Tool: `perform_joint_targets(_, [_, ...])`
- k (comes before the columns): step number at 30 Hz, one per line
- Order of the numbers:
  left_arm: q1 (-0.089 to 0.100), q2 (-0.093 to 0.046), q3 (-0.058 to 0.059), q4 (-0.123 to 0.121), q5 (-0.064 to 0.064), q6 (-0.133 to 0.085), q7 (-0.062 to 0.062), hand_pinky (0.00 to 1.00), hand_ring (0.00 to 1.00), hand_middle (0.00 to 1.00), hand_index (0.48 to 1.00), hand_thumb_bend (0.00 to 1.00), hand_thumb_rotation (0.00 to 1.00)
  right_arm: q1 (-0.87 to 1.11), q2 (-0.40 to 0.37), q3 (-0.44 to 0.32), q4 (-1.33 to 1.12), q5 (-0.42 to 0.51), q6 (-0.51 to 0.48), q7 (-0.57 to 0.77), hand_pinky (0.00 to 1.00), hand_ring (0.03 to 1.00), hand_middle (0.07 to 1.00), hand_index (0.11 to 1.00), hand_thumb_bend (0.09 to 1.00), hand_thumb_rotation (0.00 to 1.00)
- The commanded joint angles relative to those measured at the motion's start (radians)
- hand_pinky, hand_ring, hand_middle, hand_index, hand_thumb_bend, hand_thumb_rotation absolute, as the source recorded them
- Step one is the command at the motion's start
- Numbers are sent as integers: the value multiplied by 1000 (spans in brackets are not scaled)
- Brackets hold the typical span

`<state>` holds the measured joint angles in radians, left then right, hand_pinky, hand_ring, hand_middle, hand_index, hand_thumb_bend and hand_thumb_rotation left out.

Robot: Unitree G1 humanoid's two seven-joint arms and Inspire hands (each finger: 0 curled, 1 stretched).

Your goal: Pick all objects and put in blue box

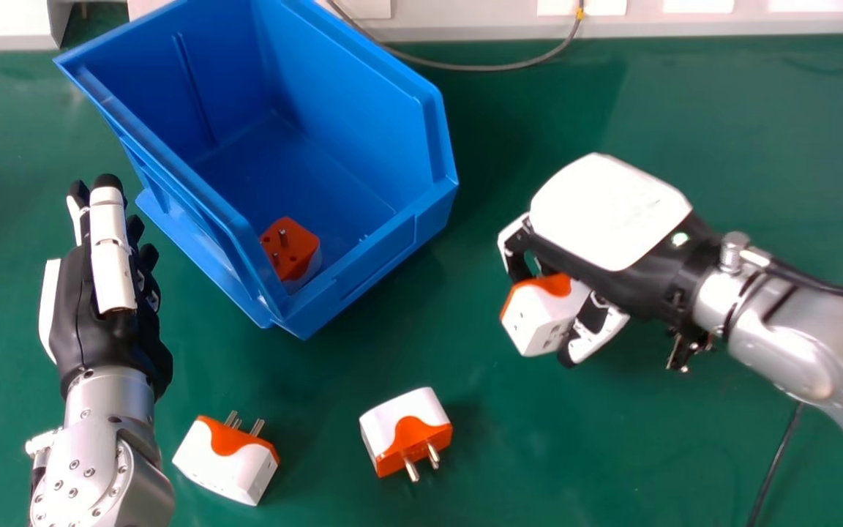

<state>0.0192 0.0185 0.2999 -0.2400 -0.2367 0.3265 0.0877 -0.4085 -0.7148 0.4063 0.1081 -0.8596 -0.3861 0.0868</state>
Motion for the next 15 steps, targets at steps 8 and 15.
perform_joint_targets(8, [-18, 13, 3, 3, -1, -10, -4, 1000, 1000, 1000, 1000, 265, 971, 65, -9, -140, -232, 39, 18, 54, 26, 70, 138, 469, 487, 154])
perform_joint_targets(15, [-20, 13, 1, 10, 2, -17, -3, 1000, 1000, 1000, 1000, 266, 971, 36, 51, -166, -305, 92, 15, 85, 29, 73, 141, 469, 487, 155])
